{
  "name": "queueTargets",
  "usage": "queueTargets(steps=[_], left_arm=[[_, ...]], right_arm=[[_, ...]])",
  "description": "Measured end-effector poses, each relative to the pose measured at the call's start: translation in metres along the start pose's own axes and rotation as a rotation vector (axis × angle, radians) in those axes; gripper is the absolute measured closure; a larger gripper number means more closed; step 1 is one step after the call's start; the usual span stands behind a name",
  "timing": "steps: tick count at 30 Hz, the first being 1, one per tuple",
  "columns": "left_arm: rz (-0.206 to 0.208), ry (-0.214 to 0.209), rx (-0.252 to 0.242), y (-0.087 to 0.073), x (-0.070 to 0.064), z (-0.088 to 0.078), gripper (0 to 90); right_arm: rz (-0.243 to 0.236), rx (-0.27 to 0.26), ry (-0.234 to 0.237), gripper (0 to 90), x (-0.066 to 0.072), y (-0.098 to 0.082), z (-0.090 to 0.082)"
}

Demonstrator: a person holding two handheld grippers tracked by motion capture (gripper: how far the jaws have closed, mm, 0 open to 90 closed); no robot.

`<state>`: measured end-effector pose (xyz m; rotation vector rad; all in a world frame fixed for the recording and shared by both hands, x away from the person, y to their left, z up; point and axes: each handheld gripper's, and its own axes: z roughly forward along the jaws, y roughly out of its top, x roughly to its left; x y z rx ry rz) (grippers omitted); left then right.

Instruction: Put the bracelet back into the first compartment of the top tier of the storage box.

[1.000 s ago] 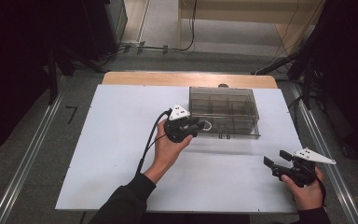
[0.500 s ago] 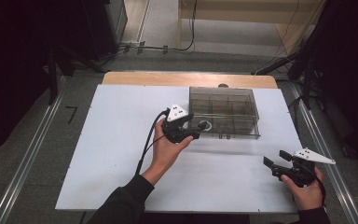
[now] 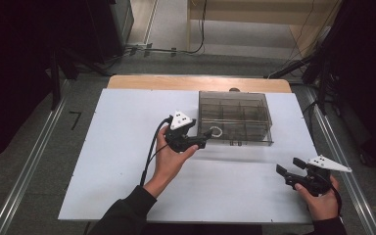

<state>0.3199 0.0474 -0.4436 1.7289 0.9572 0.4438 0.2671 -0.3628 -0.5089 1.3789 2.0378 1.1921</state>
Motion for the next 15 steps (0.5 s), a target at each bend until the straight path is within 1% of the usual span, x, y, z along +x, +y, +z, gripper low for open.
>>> queueTargets(steps=[3, 4, 6, 8, 15], left_arm=[[-0.008, 0.004, 0.004, -0.003, 0.000, -0.004, 28.8], [-0.003, 0.007, -0.003, -0.004, 0.000, -0.006, 28.8], [0.000, 0.013, -0.001, -0.006, -0.001, -0.011, 28.9], [-0.012, 0.011, -0.009, -0.008, -0.001, -0.016, 28.9], [-0.017, 0.020, 0.006, -0.018, 0.003, -0.031, 28.7]], right_arm=[[0.000, 0.000, 0.000, 20.5, 0.000, 0.000, 0.000], [0.000, 0.000, 0.000, 20.5, 0.000, 0.000, 0.000], [-0.001, 0.000, 0.000, 20.5, 0.000, 0.000, 0.000], [0.000, 0.002, 0.000, 20.5, 0.000, 0.000, 0.000], [-0.002, 0.002, 0.002, 20.5, 0.001, 0.000, 0.000]])
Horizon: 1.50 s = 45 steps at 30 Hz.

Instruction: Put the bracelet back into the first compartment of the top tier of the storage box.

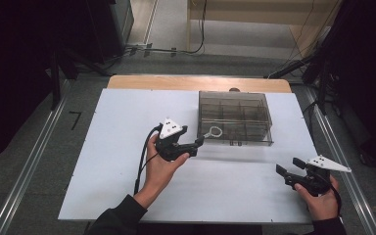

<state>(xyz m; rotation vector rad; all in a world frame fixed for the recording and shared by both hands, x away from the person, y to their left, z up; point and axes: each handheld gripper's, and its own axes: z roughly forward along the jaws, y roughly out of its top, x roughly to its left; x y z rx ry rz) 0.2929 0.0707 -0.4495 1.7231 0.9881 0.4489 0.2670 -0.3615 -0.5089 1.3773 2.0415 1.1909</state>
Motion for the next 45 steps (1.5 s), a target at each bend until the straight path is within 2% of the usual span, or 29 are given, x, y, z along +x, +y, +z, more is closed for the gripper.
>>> queueTargets(steps=[10, 20, 31, 37, 45], left_arm=[[-0.011, 0.037, -0.021, -0.013, 0.011, -0.025, 28.4], [-0.025, 0.061, -0.004, -0.035, 0.022, -0.047, 27.4], [-0.063, 0.111, -0.021, -0.051, 0.038, -0.071, 27.4], [-0.051, 0.139, -0.030, -0.057, 0.041, -0.081, 27.4], [-0.067, 0.162, -0.014, -0.071, 0.046, -0.093, 27.3]], right_arm=[[0.000, 0.002, -0.003, 20.4, 0.001, 0.000, 0.000], [-0.003, 0.006, -0.001, 20.5, 0.002, 0.000, 0.001], [-0.005, 0.006, 0.000, 20.4, 0.003, 0.000, 0.001], [-0.005, 0.006, -0.001, 20.4, 0.003, 0.000, 0.001], [-0.004, 0.005, -0.001, 20.4, 0.003, 0.000, 0.001]])
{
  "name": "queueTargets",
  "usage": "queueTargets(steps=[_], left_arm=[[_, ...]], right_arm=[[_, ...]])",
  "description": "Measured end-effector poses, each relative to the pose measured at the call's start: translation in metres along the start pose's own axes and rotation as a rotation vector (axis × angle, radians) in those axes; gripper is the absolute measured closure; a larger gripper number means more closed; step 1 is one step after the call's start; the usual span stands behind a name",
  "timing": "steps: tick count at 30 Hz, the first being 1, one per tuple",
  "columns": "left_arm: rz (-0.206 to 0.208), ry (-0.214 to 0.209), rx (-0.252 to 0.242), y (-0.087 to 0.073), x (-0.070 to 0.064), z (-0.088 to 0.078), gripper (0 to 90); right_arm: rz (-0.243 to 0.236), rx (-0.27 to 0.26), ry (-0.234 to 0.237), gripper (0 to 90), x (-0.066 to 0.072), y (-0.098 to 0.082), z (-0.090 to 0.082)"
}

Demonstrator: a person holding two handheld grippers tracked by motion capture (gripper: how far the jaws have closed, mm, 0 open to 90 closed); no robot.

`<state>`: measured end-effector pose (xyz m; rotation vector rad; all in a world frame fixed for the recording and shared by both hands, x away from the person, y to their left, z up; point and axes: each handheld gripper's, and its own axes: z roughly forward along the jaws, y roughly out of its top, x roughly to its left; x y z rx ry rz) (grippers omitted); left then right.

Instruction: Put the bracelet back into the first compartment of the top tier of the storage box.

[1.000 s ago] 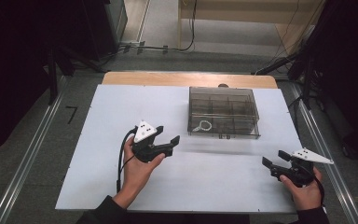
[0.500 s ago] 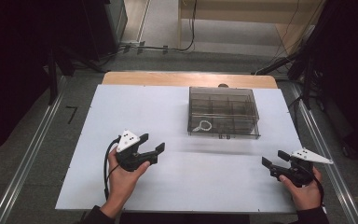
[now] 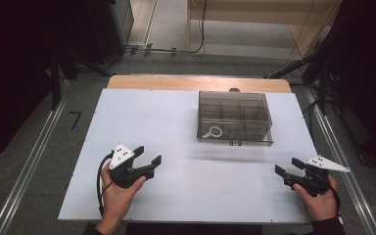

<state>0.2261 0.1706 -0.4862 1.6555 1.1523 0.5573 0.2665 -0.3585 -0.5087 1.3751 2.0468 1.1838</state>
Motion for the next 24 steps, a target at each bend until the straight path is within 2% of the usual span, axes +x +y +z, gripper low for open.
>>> queueTargets(steps=[8, 20, 22, 24], left_arm=[[-0.013, 0.019, 0.022, -0.011, 0.006, -0.007, 27.3], [-0.052, 0.035, 0.022, -0.020, 0.015, -0.017, 27.2], [-0.067, 0.025, 0.012, -0.021, 0.018, -0.022, 27.2], [-0.103, -0.005, -0.017, -0.023, 0.022, -0.026, 27.1]], right_arm=[[0.002, -0.001, 0.001, 20.4, 0.000, 0.000, -0.001], [0.005, 0.000, 0.001, 20.4, 0.000, 0.000, -0.001], [0.004, 0.000, 0.001, 20.4, 0.000, 0.000, -0.001], [0.005, 0.001, 0.002, 20.4, 0.000, 0.000, -0.001]])
